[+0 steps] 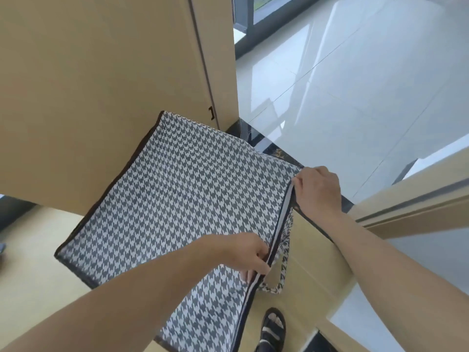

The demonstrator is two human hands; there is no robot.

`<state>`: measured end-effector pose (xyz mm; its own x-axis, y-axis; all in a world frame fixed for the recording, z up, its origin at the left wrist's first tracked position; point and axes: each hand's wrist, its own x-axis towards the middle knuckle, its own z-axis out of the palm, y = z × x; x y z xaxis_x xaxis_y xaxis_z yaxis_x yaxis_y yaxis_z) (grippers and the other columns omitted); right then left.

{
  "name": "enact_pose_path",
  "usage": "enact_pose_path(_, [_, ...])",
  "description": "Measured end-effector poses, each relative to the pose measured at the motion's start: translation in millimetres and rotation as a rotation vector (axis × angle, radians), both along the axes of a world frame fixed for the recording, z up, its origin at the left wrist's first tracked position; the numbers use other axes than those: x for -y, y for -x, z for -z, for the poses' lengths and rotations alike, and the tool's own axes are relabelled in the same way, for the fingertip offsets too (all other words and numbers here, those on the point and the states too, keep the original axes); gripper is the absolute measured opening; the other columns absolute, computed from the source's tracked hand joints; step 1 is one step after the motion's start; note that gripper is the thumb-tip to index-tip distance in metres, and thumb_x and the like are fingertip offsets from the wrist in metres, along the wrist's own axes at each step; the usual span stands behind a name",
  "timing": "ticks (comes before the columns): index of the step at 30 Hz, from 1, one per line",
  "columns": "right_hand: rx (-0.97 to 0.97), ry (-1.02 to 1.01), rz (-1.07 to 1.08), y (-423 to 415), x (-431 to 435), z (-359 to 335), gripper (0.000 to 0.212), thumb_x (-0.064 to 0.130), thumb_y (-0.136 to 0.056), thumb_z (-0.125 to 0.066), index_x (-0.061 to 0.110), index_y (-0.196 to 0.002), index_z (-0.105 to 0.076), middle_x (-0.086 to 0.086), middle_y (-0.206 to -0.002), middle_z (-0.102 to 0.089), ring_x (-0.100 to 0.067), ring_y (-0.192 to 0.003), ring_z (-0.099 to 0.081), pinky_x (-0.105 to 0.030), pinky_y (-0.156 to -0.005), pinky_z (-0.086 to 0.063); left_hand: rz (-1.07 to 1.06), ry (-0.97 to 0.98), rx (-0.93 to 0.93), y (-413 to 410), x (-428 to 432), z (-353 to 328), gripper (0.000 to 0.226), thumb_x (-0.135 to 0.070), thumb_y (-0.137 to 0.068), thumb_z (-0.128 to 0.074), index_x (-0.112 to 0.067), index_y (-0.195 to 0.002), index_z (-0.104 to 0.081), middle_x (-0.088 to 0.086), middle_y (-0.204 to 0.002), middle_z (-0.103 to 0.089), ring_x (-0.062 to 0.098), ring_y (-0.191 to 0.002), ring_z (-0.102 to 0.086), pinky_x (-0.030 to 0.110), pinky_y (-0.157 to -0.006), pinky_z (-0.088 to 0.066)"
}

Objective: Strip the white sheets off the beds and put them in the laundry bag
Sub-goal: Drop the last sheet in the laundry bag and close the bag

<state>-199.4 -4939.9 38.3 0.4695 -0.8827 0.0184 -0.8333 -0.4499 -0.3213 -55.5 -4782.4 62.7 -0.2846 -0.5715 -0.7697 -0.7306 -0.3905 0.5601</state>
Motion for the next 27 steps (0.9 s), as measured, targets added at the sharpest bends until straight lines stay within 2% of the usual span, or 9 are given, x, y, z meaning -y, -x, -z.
enact_pose_path(3, [0.000,-0.050,0.096,-10.6,-7.4,4.3,0.025,0.028,-0.102,-0.048,0.012,-0.097,-0.066,-0.004,-0.103,-0.063,-0.028,-0.105,-0.053,-0.041,-0.085,-0.043,0.067,0.004,-0.008,-0.1,4.0,0.6,0.032,-0.032,-0.101,-0.052,-0.001,-0.101,-0.059,0.002,-0.084,-0.065,0.010,-0.068,-0.063,0.026,-0.068,-0.052])
enact_pose_path(7, [0.114,-0.226,0.263,-18.2,-15.0,-1.1,0.026,0.031,-0.104,-0.043,0.017,-0.106,-0.064,-0.003,-0.111,-0.057,-0.026,-0.106,-0.053,-0.040,-0.083,-0.046,-0.014,0.211,0.046,-37.7,8.8,3.8,0.033,-0.031,-0.103,-0.046,-0.014,-0.127,-0.058,0.004,-0.127,-0.063,0.016,-0.104,-0.063,0.032,-0.097,-0.052])
enact_pose_path(11, [0.167,-0.281,0.336,-26.1,-36.6,-5.6,0.021,0.038,-0.100,-0.046,0.022,-0.097,-0.060,0.001,-0.103,-0.062,-0.021,-0.090,-0.058,-0.039,-0.077,-0.049,-0.306,0.404,0.233,-116.9,7.3,22.3,0.045,-0.036,-0.101,-0.050,-0.020,-0.143,-0.046,0.000,-0.139,-0.057,0.014,-0.103,-0.065,0.035,-0.093,-0.056])
enact_pose_path(13, [0.181,-0.336,0.427,-33.4,-55.1,-3.0,0.022,0.043,-0.096,-0.051,0.026,-0.108,-0.055,0.000,-0.110,-0.061,-0.022,-0.095,-0.059,-0.042,-0.080,-0.051,-0.360,0.444,0.380,-164.0,-0.4,30.9,0.059,-0.038,-0.098,-0.054,-0.017,-0.150,-0.035,0.003,-0.148,-0.047,0.019,-0.113,-0.062,0.039,-0.097,-0.054])
enact_pose_path(15, [0.187,-0.416,0.576,-45.4,-77.8,-2.3,0.051,0.047,-0.094,-0.056,0.024,-0.137,-0.043,-0.003,-0.135,-0.053,-0.026,-0.119,-0.055,-0.048,-0.097,-0.049,-0.317,0.441,0.552,-213.5,-13.7,35.6,0.069,-0.043,-0.096,-0.053,-0.016,-0.153,-0.025,0.007,-0.154,-0.036,0.026,-0.134,-0.045,0.046,-0.109,-0.043])
enact_pose_path(17, [0.228,-0.493,0.734,-59.5,-102.4,-1.7,0.077,0.050,-0.092,-0.059,0.019,-0.153,-0.023,-0.006,-0.155,-0.037,-0.029,-0.137,-0.042,-0.051,-0.111,-0.039,-0.290,0.430,0.665,-260.3,-28.2,37.9,0.074,-0.048,-0.096,-0.049,-0.017,-0.155,-0.018,0.007,-0.158,-0.026,0.027,-0.143,-0.029,0.048,-0.114,-0.034])
enact_pose_path(20, [0.237,-0.531,0.869,-78.8,-134.4,7.3,0.084,0.058,-0.081,-0.058,0.018,-0.148,-0.029,-0.006,-0.146,-0.047,-0.031,-0.126,-0.051,-0.053,-0.102,-0.047,-0.339,0.362,0.778,-316.8,-41.7,39.2,0.077,-0.053,-0.095,-0.048,-0.016,-0.155,-0.015,0.009,-0.157,-0.024,0.031,-0.142,-0.026,0.049,-0.111,-0.031])
enact_pose_path(24, [0.136,-0.529,0.957,-91.7,-170.9,11.8,0.068,0.042,-0.094,-0.059,0.013,-0.148,-0.030,-0.008,-0.142,-0.048,-0.032,-0.122,-0.052,-0.044,-0.093,-0.048,-0.503,0.139,0.838,-358.3,-52.9,63.5,0.078,-0.058,-0.093,-0.049,-0.007,-0.147,-0.027,0.018,-0.145,-0.040,0.037,-0.131,-0.038,0.051,-0.103,-0.039])
enact_pose_path(27, [0.039,-0.474,1.022,-93.0,-198.4,16.6,0.058,0.037,-0.099,-0.052,0.009,-0.146,-0.032,-0.013,-0.139,-0.048,-0.035,-0.120,-0.052,-0.045,-0.089,-0.046,-0.578,0.051,0.691,-373.0,-59.0,85.3,0.058,-0.048,-0.098,-0.047,0.005,-0.118,-0.057,0.020,-0.106,-0.063,0.035,-0.097,-0.061,0.042,-0.083,-0.052])
